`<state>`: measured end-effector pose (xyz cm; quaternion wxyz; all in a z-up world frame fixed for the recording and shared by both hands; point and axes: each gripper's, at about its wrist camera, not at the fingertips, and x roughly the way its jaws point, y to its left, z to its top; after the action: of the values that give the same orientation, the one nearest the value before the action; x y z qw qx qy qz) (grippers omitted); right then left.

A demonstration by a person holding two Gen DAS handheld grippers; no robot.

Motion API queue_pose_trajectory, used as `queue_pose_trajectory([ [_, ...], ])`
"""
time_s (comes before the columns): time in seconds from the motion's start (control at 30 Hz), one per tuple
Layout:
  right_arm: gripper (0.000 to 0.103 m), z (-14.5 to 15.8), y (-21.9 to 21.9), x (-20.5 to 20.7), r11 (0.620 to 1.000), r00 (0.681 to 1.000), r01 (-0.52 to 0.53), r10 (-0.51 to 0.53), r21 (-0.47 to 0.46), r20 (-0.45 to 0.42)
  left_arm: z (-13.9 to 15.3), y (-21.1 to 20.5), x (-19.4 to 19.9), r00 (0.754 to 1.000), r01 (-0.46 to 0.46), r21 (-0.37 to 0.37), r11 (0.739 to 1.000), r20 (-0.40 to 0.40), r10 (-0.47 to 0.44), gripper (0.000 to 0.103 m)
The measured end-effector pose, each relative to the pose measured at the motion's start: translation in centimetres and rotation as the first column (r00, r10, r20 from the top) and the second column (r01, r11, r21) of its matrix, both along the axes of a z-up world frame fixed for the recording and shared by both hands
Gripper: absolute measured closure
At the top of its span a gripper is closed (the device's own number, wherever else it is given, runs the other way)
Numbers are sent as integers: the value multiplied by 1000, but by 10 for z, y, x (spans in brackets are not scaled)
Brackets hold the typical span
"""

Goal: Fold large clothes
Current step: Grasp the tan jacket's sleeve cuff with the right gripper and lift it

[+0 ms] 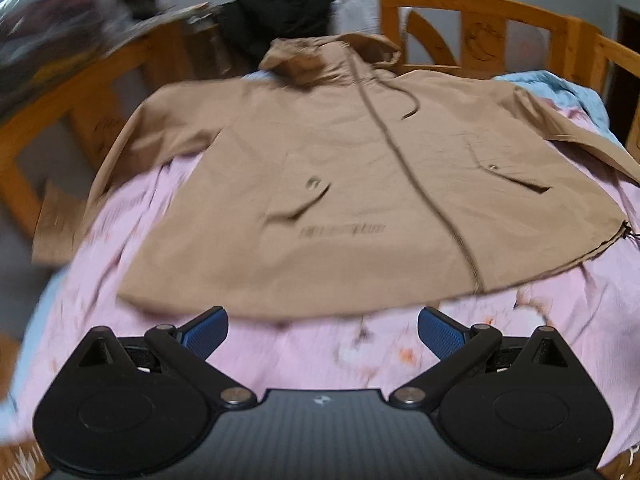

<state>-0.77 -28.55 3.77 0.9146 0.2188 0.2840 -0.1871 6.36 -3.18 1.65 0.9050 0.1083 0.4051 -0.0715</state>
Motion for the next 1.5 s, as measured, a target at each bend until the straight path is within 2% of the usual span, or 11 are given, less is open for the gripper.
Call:
queue_pose_trajectory([
  [0.23, 1, 4, -117, -33, 936, 940, 339, -341, 96, 6, 25, -48, 41, 996, 71, -42, 997, 60, -68, 0],
  [0.53, 12, -68, -220, -26, 715, 804, 562, -590, 416, -72, 0, -90, 71, 993, 119, -61, 991, 4, -119, 0],
  [0.8, 21, -90, -252, 0, 522, 607, 743, -789, 418, -93, -3, -82, 82, 994, 95, -39, 995, -45, -97, 0],
  [0.83, 25, -90, -253, 3, 511, 585, 759, -807, 405, -79, 0, -79, 82, 995, 93, -28, 995, -42, -94, 0],
  [0.87, 41, -92, -256, 5, 503, 571, 771, -817, 392, -75, 3, -77, 83, 995, 89, -18, 996, -40, -90, 0],
  [0.9, 69, -94, -258, 7, 488, 553, 788, -829, 375, -83, 7, -76, 83, 996, 85, -8, 996, -38, -86, 0],
  [0.97, 78, -99, -260, 10, 453, 519, 813, -848, 365, -103, 16, -70, 85, 997, 78, 14, 997, -31, -77, 0],
  [1.03, 88, -91, -252, 9, 470, 523, 812, -850, 345, -73, 27, -63, 89, 998, 65, 30, 997, -27, -64, 0],
  [1.2, 100, -32, -218, 17, 652, 641, 725, -756, 222, 129, 55, -38, 99, 999, 39, -17, 999, -6, -39, 0],
  [1.37, 100, 61, -202, 55, 823, 762, 557, -560, 114, 326, 73, -17, 103, 998, 41, -73, 996, 44, -38, 0],
  [1.5, 101, 154, -183, 107, 922, 820, 384, -319, -43, 476, 82, 5, 110, 996, 28, -128, 991, 88, -16, 0],
])
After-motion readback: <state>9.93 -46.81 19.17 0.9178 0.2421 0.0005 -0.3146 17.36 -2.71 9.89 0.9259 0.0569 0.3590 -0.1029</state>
